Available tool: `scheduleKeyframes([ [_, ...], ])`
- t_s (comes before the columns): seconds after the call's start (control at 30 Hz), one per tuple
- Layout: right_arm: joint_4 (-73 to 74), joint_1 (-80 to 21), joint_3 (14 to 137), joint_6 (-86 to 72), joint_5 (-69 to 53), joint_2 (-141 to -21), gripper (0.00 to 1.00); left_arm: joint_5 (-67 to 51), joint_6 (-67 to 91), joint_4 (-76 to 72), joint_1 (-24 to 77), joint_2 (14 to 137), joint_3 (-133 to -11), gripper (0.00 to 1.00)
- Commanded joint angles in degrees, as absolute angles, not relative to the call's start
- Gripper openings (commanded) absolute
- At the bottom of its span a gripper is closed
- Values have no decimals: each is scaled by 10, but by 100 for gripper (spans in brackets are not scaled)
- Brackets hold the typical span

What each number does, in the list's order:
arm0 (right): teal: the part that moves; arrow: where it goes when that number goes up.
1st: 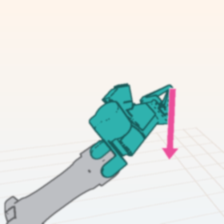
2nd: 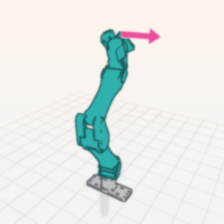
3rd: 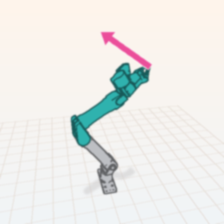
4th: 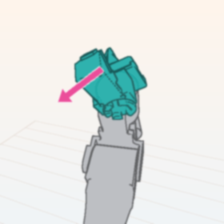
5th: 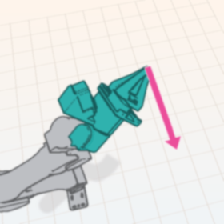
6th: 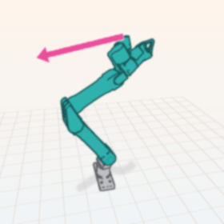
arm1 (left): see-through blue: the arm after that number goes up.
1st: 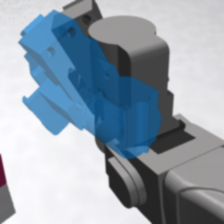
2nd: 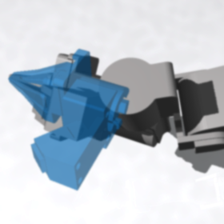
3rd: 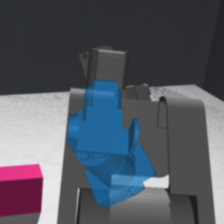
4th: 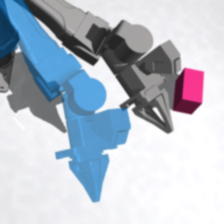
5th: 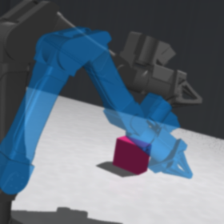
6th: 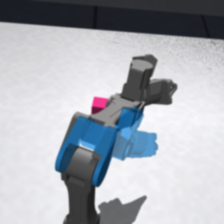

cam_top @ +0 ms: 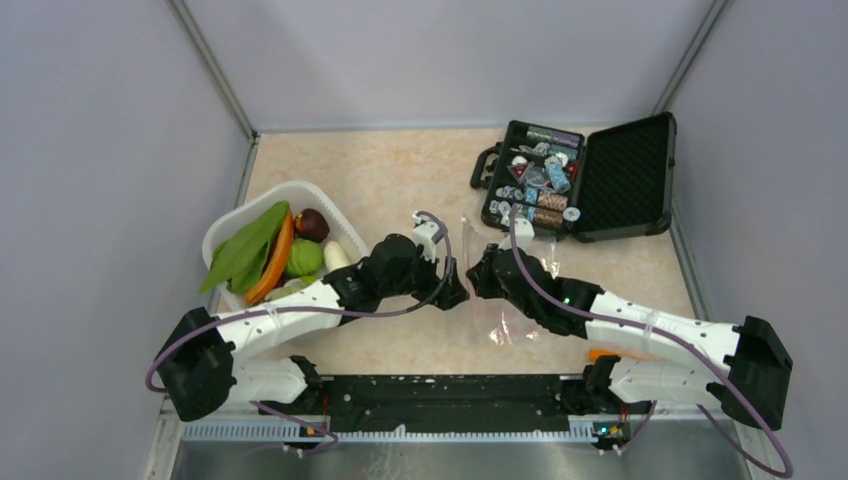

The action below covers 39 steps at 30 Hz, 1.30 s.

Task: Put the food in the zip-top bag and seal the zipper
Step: Open the zipper of the food storage bag at the center of the board.

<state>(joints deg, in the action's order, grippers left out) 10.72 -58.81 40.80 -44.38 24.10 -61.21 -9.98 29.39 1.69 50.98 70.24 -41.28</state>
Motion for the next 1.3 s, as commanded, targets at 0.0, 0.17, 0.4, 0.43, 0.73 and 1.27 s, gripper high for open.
scheduleKeyframes([
  [0.0, 79, -583, 410, -456, 241, -604, 0, -95, 303, -20, 512, 680, -429, 83],
  [0.17, 76, -582, 409, -460, 237, -607, 0, -75, 306, -6, 512, 683, -433, 78],
  [0.4, 68, -582, 405, -462, 237, -611, 0, -7, 310, -14, 512, 616, -411, 82],
  [0.43, 65, -581, 405, -462, 234, -612, 0, -6, 306, -4, 512, 621, -418, 82],
  [0.73, 66, -582, 414, -463, 227, -617, 0, -43, 318, 26, 513, 689, -438, 73],
  [1.27, 101, -581, 433, -454, 241, -611, 0, -55, 300, 23, 513, 722, -443, 45],
])
